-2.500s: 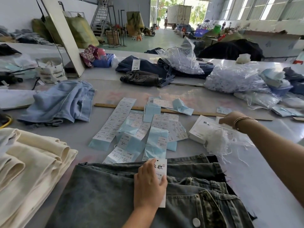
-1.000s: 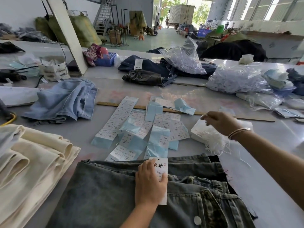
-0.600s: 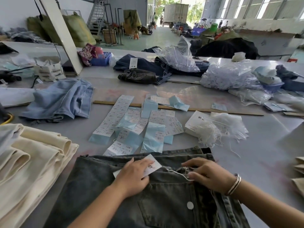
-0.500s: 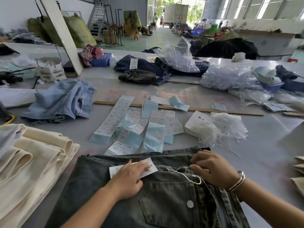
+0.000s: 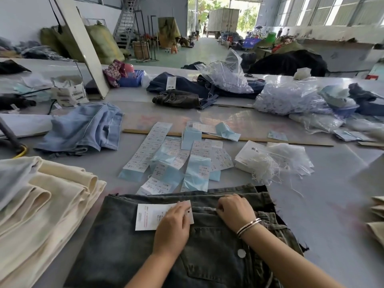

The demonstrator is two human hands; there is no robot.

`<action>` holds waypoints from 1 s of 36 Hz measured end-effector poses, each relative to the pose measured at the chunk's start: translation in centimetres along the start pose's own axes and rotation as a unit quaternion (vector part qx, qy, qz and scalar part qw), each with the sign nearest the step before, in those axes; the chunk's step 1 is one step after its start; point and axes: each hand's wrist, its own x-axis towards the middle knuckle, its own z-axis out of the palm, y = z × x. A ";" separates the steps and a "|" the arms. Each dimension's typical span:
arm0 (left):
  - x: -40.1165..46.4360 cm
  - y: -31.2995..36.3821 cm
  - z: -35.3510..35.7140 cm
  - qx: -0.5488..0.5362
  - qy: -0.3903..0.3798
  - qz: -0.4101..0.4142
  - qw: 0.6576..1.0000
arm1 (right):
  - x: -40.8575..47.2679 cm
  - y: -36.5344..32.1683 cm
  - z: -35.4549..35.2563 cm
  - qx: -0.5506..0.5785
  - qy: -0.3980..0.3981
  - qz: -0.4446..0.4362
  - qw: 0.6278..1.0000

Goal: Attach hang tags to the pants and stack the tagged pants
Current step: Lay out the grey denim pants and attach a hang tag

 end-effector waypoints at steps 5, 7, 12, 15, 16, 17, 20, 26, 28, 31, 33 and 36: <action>-0.1 -0.7 0.5 0.039 -0.045 0.005 0.998 | -0.3 -0.6 0.0 0.133 0.024 0.020 0.991; -0.1 -0.4 0.4 0.011 -0.019 -0.002 1.000 | -0.9 -1.4 0.1 0.253 0.061 0.035 0.965; 0.0 1.8 0.3 -0.238 0.093 -0.108 0.961 | -2.7 -3.5 2.0 0.379 0.115 0.062 0.916; -0.5 3.2 0.9 -0.362 0.073 -0.156 0.916 | -3.0 -3.7 2.7 0.366 0.131 0.054 0.920; -0.7 3.4 1.0 -0.378 0.079 -0.158 0.909 | -3.1 -3.7 2.7 0.365 0.133 0.053 0.920; -0.8 3.3 1.0 -0.387 0.086 -0.161 0.904 | -3.1 -3.7 2.6 0.363 0.134 0.051 0.920; -0.8 2.8 0.7 -0.413 0.083 -0.177 0.890 | -3.1 -3.9 2.8 0.334 0.126 0.045 0.933; -1.0 2.1 1.0 -0.413 0.050 -0.159 0.895 | -3.0 -4.2 3.0 0.278 0.124 0.040 0.952; -1.0 2.0 1.2 -0.408 0.038 -0.152 0.899 | -3.0 -4.2 3.1 0.274 0.126 0.040 0.953; -1.0 2.0 1.3 -0.406 0.030 -0.142 0.902 | -3.1 -4.2 3.1 0.266 0.133 0.037 0.954; -1.0 2.1 1.1 -0.406 0.020 -0.138 0.903 | -3.1 -4.2 3.2 0.264 0.136 0.034 0.954; -1.1 2.3 0.7 -0.431 0.000 -0.144 0.891 | -3.2 -4.2 3.2 0.261 0.139 0.034 0.955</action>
